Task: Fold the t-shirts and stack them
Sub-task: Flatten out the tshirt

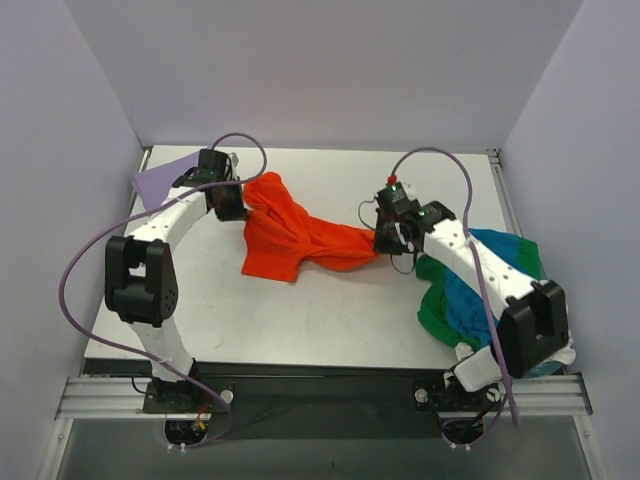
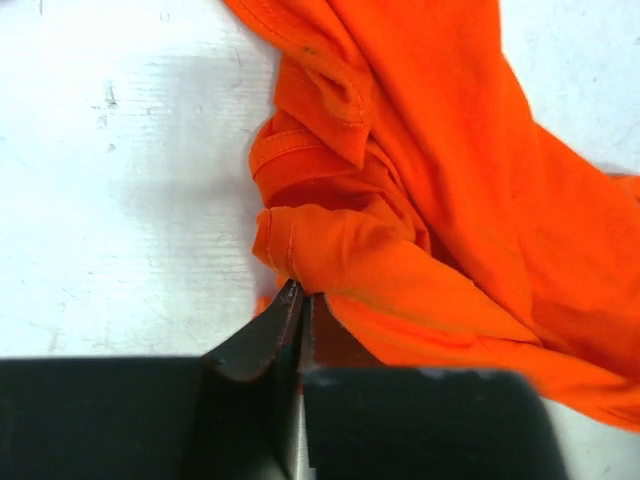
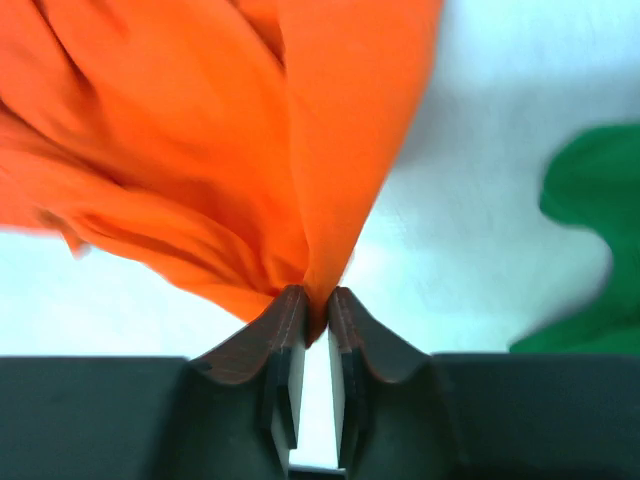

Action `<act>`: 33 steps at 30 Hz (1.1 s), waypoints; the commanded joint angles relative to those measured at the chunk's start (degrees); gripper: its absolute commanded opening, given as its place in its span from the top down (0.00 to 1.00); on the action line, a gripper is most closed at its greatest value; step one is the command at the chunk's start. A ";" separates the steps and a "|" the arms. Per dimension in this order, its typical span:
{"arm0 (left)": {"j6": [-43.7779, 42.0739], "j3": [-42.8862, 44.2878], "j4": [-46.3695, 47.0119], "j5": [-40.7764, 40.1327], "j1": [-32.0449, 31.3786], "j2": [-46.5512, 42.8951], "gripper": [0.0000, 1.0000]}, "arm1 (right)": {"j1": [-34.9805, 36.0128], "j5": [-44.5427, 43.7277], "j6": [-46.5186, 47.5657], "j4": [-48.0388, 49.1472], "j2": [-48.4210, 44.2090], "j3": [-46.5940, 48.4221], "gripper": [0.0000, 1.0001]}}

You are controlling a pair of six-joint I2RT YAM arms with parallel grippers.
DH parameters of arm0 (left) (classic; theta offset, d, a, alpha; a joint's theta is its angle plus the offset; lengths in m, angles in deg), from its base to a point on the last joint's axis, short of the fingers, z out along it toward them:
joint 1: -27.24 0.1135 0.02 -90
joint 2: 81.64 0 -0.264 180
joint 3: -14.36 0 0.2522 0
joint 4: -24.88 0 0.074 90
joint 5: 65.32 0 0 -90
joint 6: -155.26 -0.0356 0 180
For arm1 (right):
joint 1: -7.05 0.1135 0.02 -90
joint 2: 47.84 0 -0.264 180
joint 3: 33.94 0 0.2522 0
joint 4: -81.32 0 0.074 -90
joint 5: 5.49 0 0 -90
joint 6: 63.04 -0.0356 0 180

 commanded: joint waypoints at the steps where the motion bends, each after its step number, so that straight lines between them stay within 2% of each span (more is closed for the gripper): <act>1: -1.68 2.18 -2.00 -0.94 0.59 2.82 0.91 | 1.59 -2.71 -4.59 -5.01 -5.35 -10.27 0.82; 2: -1.77 1.83 -2.36 -1.20 0.59 2.91 0.63 | 1.77 -2.71 -5.56 -5.01 -6.06 -12.68 0.75; 3: -1.86 0.44 -2.45 -1.38 0.51 2.65 0.51 | 1.68 -2.80 -6.35 -5.09 -7.11 -14.61 0.65; 5: -1.77 -1.58 -1.58 -2.34 0.59 0.55 0.36 | 2.12 -2.88 -7.76 -4.75 -7.91 -18.84 0.59; 6: -1.86 -3.77 -1.14 -2.69 0.59 -0.50 0.34 | 2.21 -3.15 -7.94 -4.57 -8.09 -19.55 0.55; 8: -1.94 -6.51 -0.17 -3.57 0.59 -3.84 0.33 | 2.47 -3.32 -7.77 -4.31 -8.26 -19.65 0.53; 16: -0.10 -18.73 0.89 -6.11 0.59 -13.07 0.41 | 3.53 -2.80 -8.29 -3.08 -6.16 -16.04 0.52; 20: -0.01 -24.08 4.04 -4.55 0.59 -16.77 0.40 | 3.88 -2.71 -8.47 -2.90 -6.42 -16.13 0.52; 29: -0.10 -24.53 5.72 -2.87 0.59 -11.76 0.42 | 3.79 -2.80 -9.08 -2.55 -7.91 -17.53 0.51; 33: -0.36 -24.27 6.78 -2.61 0.51 -10.71 0.48 | 3.70 -2.80 -9.61 -2.46 -8.70 -18.41 0.51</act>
